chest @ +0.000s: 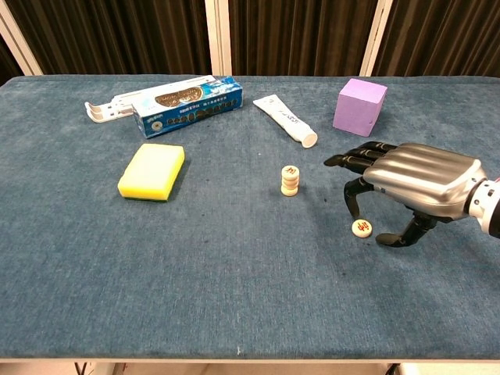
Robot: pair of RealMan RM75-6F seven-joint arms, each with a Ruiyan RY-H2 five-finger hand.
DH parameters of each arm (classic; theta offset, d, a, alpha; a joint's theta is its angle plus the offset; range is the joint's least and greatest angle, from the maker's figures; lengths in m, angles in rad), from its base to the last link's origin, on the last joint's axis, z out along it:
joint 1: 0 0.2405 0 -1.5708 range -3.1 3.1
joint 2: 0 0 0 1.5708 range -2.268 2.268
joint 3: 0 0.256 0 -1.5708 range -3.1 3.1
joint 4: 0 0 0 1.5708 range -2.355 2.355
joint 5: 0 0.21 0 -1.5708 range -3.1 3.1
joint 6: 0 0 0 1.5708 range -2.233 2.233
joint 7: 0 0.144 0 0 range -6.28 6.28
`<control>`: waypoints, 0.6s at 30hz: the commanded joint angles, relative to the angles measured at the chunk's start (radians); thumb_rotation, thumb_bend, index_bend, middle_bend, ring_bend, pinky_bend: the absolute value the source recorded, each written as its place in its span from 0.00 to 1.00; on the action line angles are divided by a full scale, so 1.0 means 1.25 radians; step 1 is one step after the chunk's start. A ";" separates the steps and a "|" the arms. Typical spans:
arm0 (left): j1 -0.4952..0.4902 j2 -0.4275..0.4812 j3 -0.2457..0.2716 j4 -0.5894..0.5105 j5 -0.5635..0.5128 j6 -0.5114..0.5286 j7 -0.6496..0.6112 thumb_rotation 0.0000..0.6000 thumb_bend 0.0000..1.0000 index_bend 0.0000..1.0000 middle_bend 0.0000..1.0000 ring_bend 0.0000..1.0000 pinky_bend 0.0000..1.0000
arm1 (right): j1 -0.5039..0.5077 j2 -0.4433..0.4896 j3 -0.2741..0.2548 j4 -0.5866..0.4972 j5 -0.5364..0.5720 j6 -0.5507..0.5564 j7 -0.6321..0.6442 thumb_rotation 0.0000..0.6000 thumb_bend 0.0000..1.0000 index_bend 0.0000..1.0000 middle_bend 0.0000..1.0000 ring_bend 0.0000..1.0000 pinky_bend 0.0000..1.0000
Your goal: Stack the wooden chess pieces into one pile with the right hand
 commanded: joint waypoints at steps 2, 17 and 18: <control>0.000 -0.001 0.000 0.001 0.000 0.000 -0.001 1.00 0.00 0.08 0.01 0.00 0.00 | -0.001 -0.004 0.005 0.006 -0.001 -0.008 0.002 1.00 0.44 0.52 0.00 0.00 0.00; 0.004 -0.005 0.002 0.011 -0.003 0.001 -0.008 1.00 0.00 0.08 0.01 0.00 0.00 | 0.003 -0.019 0.026 0.018 0.003 -0.044 0.004 1.00 0.54 0.57 0.01 0.00 0.00; 0.005 -0.005 0.002 0.012 -0.003 0.001 -0.009 1.00 0.00 0.08 0.01 0.00 0.00 | 0.002 -0.017 0.028 0.016 0.002 -0.043 0.006 1.00 0.55 0.58 0.01 0.00 0.00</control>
